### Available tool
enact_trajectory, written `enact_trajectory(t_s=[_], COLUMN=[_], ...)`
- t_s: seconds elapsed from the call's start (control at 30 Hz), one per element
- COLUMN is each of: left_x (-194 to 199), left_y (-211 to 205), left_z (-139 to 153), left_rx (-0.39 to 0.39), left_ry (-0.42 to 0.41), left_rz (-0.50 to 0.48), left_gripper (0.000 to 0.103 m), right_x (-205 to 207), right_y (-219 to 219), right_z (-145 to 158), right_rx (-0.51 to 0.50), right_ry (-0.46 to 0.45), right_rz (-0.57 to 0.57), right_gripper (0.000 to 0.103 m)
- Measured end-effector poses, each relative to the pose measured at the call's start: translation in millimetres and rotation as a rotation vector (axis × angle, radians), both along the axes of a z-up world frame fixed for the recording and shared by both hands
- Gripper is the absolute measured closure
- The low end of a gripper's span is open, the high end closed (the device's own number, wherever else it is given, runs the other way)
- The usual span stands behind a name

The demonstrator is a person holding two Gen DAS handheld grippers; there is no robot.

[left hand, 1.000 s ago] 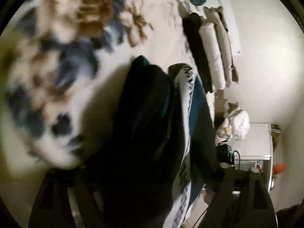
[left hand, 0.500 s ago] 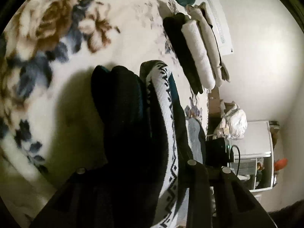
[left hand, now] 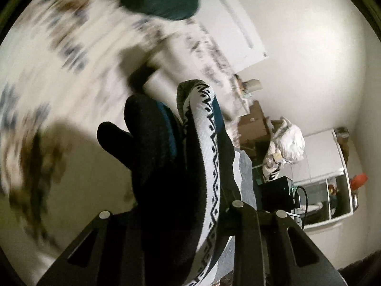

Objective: Fold small clothes
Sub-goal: 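Lift the folded sweater with both grippers and carry it toward the beige stack, then lower the folded sweater onto the beige stack and open both grippers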

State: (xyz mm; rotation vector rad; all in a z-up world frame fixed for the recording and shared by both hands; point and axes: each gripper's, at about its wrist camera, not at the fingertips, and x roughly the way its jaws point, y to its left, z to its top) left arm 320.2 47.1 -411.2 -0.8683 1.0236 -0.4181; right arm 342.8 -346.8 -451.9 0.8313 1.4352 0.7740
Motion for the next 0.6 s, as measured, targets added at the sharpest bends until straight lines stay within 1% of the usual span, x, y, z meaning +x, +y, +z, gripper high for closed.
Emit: enact_trajectory(t_s=[0.03,0.07,0.13,0.27,0.33,0.37,0.43,0.47,0.53,0.6], left_x=[23.2,45.3,92.7,189.6,235.1,254.6,291.9,305.6,330.8,342.9], left_y=[-2.8,-5.7,-11.3,-18.9,-23.2,-25.2,-31.0,-32.4,-37.8,-44.0], left_z=[14.4,26.8,49.4,72.1,74.4,72.5,57.4,47.1,18.7,-8.7], left_rx=[0.014,0.026,0.045,0.058,0.070,0.085,0.102,0.115,0.152,0.192], left_ry=[-0.024,-0.048,-0.096,-0.141,-0.151,-0.152,-0.129,-0.109,-0.056,-0.005], left_rz=[-0.020,-0.039,-0.076,-0.116,-0.139,-0.149,-0.173,-0.180,-0.210,-0.237], left_gripper=[0.079,0.079,0.078,0.078,0.078,0.078,0.077,0.077,0.076,0.075], right_x=[15.9,37.8,73.3,169.2,210.6,230.0,271.3,296.2,324.1,341.6], right_y=[-1.9,-8.8,-15.4,-41.7,-52.0,-59.9,-64.9,-66.2,-70.1,-62.2], right_z=[12.9,32.8,56.3,100.9,110.2,113.4,109.3,101.0,82.0,62.1], right_rx=[0.001,-0.002,-0.004,-0.025,-0.036,-0.047,-0.060,-0.081,-0.120,-0.169], right_ry=[-0.016,-0.044,-0.080,-0.152,-0.168,-0.172,-0.163,-0.147,-0.113,-0.085], right_rz=[-0.017,-0.041,-0.078,-0.152,-0.170,-0.181,-0.196,-0.206,-0.208,-0.199], right_gripper=[0.062,0.062,0.062,0.062,0.062,0.062,0.062,0.062,0.062,0.062])
